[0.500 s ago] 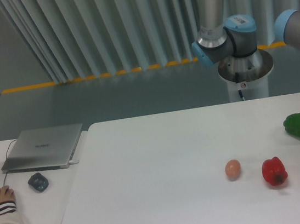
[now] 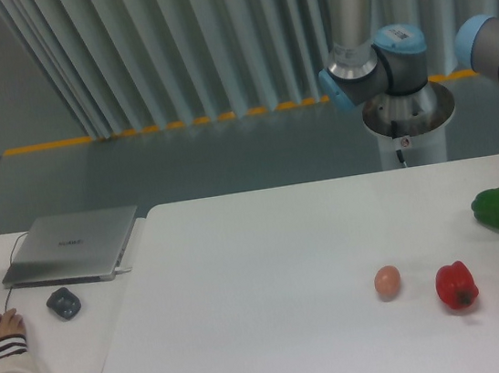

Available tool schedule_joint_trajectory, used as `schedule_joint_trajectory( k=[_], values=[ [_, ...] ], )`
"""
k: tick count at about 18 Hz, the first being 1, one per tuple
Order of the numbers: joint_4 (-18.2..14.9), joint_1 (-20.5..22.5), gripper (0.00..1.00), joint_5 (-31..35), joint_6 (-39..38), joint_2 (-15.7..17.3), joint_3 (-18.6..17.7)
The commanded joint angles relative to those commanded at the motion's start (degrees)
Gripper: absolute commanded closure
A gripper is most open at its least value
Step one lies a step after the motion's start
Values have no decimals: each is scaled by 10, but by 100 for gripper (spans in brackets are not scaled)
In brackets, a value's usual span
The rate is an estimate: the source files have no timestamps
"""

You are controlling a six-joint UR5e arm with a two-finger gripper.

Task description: Place the triangular bread on the table

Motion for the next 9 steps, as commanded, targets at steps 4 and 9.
schedule_joint_trajectory(
  k=[4, 9],
  values=[
    [-2, 75, 0, -15, 3, 22, -31],
    [0, 108, 0, -27, 6, 46, -35]
  ],
)
